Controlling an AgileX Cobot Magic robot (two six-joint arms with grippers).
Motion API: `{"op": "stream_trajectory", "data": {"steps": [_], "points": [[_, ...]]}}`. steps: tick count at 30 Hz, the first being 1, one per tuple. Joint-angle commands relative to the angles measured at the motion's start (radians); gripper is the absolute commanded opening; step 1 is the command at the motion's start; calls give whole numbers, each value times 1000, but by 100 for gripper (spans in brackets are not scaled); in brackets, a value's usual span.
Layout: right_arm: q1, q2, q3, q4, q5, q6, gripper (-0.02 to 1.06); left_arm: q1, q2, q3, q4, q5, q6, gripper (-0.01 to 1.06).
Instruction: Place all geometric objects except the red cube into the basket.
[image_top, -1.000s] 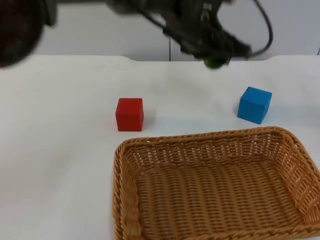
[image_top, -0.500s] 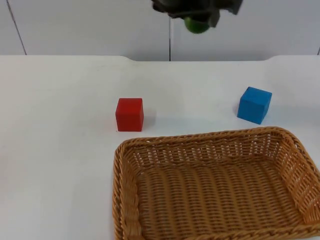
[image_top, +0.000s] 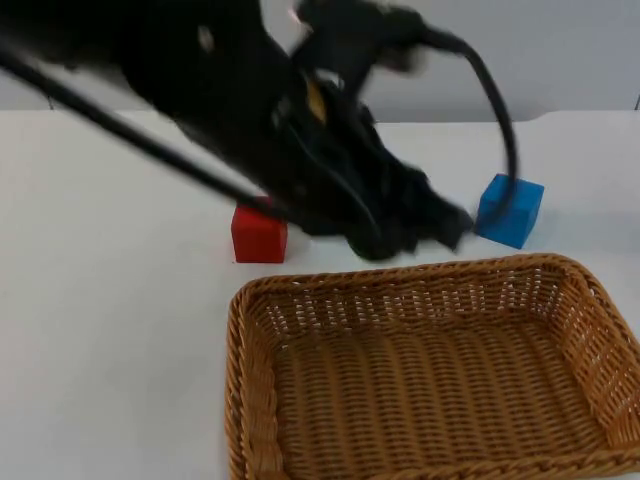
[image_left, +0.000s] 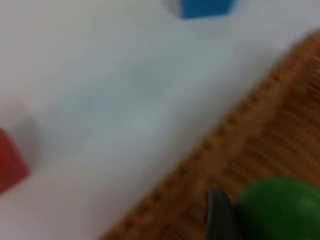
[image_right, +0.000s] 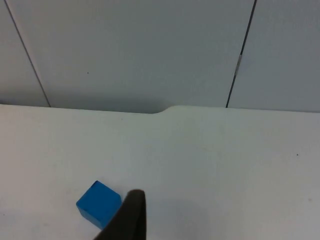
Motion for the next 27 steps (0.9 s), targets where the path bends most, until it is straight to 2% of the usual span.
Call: {"op": "stream_trajectory", "data": {"steps": [1,6,15,18,19,23,24,27], "points": [[1,-10,-7,6,-6,-5,104,-43,-5,27,-2,-49,-9,1],[1,-10,-7,6,-4,-5,104,-74,72,38,12,-51,1,1],[1,-10,-7,6,-4,-5,104,-74,213,34,69,-59,2,2],[1,-10,-7,4,-4,-15,104,-74,206,31,76,-92,-8,28],[1,-10,-7,4,-4,-15,104,-74,206,31,76,-92,-8,28],[1,-10,-7,4,-1,-22,104,-74,206,2,76,-59,-8,105],[1,-10,-7,4,-1,-22,104,-74,206,2,76,-59,-8,105],[1,-10,-7,4,-1,-27,104,-74,171,-33,110,30,18,104]]}}
